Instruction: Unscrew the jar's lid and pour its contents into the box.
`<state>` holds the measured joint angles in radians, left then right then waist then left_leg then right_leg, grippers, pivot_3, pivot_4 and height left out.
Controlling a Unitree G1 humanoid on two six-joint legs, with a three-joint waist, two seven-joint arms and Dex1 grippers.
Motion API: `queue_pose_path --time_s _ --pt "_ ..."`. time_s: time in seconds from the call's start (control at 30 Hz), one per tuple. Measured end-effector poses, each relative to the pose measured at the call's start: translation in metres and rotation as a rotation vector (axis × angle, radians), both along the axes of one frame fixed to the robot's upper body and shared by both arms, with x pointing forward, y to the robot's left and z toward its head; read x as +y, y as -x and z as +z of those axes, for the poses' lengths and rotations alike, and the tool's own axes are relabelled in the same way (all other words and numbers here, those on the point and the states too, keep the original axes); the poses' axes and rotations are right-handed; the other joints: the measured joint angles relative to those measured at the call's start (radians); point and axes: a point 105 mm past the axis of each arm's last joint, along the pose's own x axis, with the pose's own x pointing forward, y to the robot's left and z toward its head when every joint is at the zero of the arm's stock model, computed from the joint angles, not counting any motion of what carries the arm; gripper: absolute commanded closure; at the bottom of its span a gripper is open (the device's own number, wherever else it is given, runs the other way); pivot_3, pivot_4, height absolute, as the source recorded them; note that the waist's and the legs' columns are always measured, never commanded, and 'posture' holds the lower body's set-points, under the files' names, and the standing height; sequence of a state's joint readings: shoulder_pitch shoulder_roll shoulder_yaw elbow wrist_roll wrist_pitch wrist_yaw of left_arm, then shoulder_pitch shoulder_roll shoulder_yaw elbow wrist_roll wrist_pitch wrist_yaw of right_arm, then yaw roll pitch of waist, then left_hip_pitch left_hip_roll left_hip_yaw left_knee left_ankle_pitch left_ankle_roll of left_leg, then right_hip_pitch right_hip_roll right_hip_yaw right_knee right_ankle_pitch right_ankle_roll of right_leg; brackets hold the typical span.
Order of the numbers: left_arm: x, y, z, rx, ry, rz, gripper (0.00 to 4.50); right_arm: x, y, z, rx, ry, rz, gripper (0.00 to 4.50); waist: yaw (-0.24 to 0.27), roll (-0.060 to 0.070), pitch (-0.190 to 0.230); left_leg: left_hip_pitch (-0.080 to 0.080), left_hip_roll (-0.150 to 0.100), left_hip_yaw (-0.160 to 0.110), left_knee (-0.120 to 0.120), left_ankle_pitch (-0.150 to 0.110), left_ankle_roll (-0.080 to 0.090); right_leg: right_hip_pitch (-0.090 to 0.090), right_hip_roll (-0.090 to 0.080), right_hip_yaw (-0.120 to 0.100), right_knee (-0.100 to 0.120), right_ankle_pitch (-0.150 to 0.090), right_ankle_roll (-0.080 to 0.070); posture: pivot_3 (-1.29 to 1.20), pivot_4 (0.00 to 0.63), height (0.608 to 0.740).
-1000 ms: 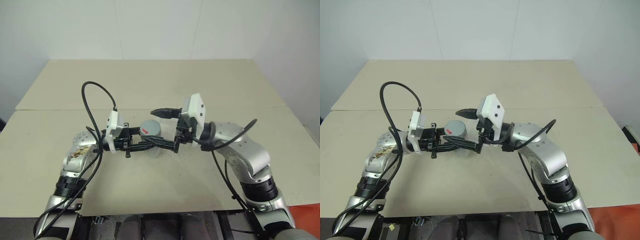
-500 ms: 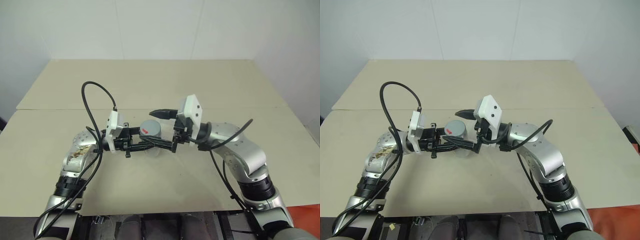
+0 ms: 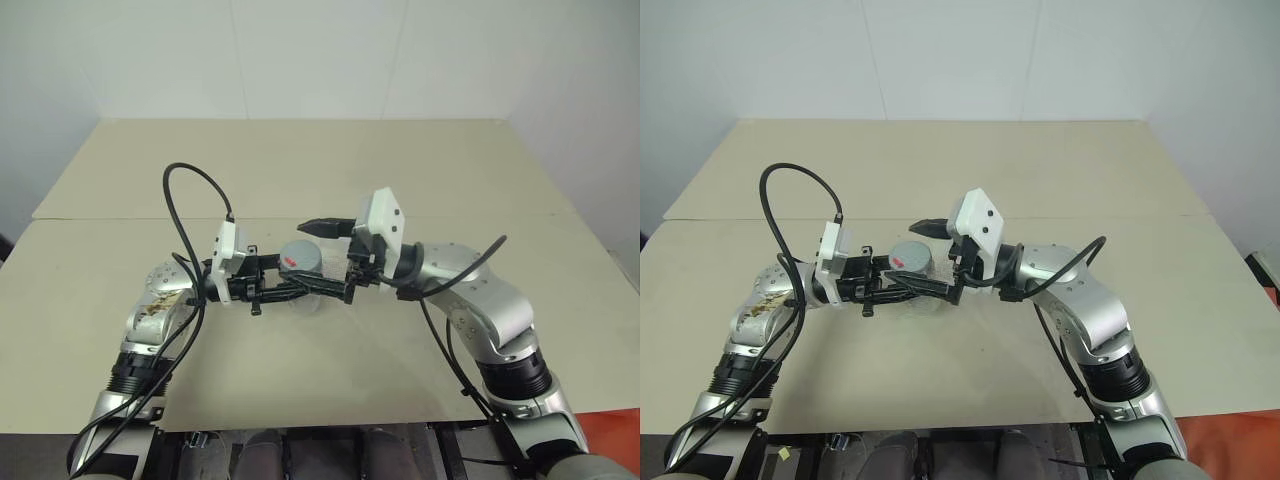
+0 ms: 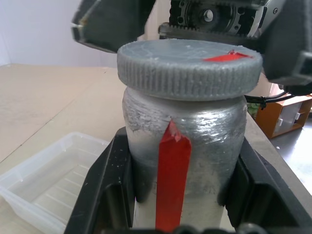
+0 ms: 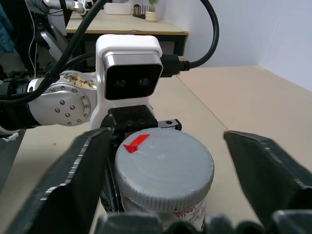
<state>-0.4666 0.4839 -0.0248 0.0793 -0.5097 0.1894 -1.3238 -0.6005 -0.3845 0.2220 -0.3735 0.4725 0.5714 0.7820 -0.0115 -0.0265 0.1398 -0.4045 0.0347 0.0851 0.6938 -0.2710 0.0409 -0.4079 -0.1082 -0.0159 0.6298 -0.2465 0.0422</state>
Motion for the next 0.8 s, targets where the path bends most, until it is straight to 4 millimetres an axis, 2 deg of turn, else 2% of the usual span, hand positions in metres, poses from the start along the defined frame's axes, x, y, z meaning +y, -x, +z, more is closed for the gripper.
queue_pose_path --time_s 0.07,0.53,0.8 --pt "0.0 0.0 0.0 0.0 0.001 0.003 2.56 0.001 0.001 0.0 0.0 0.002 0.006 1.79 0.0 0.0 0.0 0.0 0.0 0.0 0.0 0.0 0.0 0.0 0.0 0.0 0.0 0.0 0.0 0.0 0.15 0.74" --pt "0.001 0.0 0.0 -0.013 -0.006 0.006 2.56 0.001 0.001 0.001 -0.003 0.004 0.01 1.79 0.0 0.0 0.0 0.0 0.0 0.0 0.0 0.0 0.0 0.0 0.0 0.0 0.0 0.0 0.0 0.0 0.15 0.74" --pt "0.006 0.0 -0.013 0.011 -0.058 0.005 2.56 -0.007 -0.003 0.011 -0.031 -0.006 -0.008 1.79 0.001 0.0 0.0 0.0 0.0 0.0 0.0 0.0 0.0 0.0 0.0 0.0 0.0 0.0 0.0 0.0 0.15 0.74"
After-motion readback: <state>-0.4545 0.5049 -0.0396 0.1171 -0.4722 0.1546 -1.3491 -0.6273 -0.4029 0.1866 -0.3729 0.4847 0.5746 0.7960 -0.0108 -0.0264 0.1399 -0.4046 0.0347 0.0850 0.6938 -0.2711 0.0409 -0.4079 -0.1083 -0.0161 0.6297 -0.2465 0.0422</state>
